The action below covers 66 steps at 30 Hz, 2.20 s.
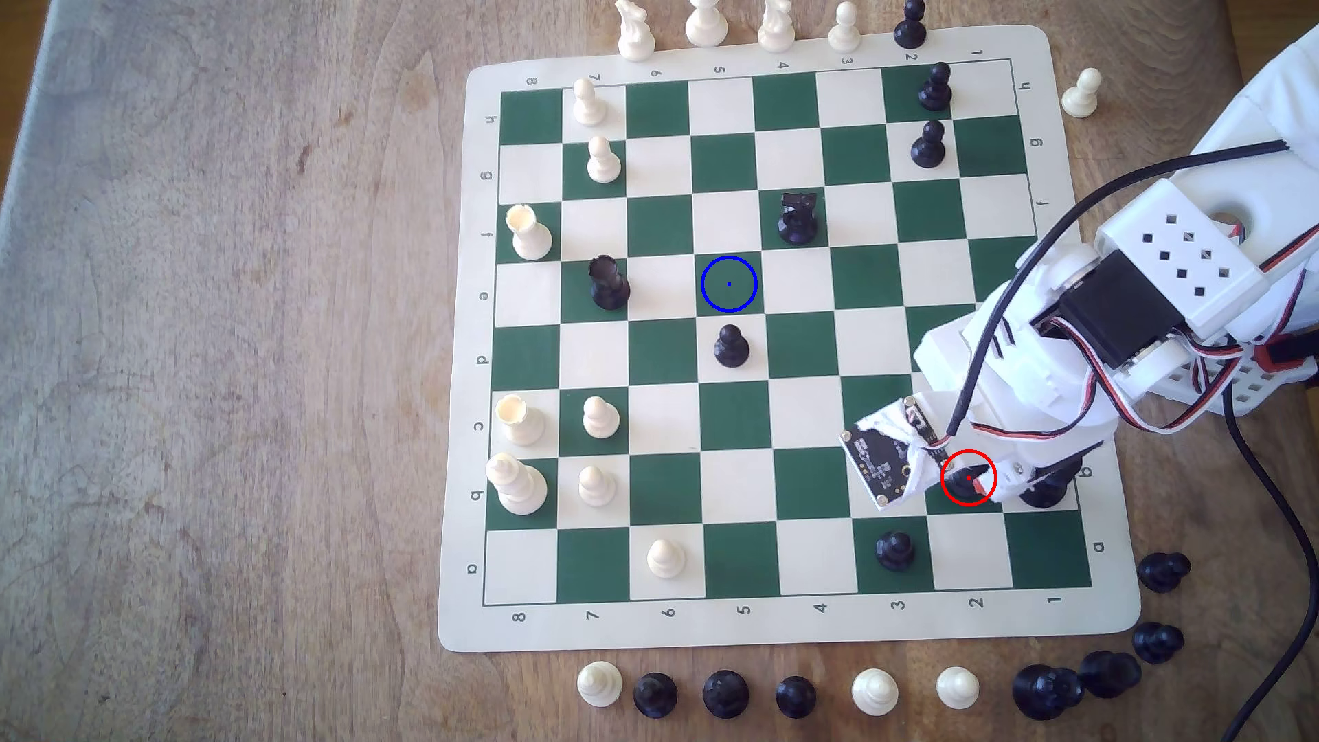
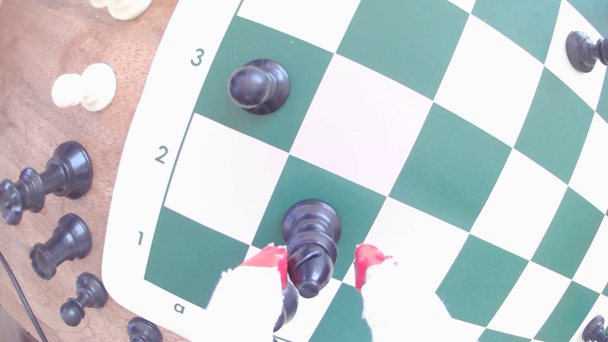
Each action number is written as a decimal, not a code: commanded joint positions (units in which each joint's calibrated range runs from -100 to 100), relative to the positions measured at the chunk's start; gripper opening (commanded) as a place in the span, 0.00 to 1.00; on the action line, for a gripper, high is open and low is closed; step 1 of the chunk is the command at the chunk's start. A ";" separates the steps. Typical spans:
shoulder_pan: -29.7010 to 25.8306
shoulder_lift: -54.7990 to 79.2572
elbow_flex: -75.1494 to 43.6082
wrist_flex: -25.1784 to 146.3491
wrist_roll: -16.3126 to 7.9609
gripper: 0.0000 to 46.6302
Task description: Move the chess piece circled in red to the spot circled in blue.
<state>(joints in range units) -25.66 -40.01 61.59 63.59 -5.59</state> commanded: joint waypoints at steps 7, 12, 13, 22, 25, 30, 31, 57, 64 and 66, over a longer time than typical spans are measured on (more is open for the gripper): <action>-1.36 0.45 -0.58 -1.01 -0.34 0.17; -2.69 -0.06 -0.76 -0.85 -0.68 0.02; -2.69 -0.06 -0.94 -0.69 -0.73 0.01; -1.13 0.53 -16.08 8.90 -0.34 0.01; 1.06 3.08 -24.96 11.68 -0.10 0.01; 5.44 6.82 -35.12 15.53 0.44 0.01; 6.70 7.75 -36.84 16.43 0.44 0.01; 32.66 40.18 -69.02 18.64 2.39 0.01; 34.31 45.95 -69.84 15.45 2.30 0.01; 34.85 46.80 -68.66 13.32 2.25 0.01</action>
<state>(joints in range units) 8.63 7.33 -4.74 79.60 -3.35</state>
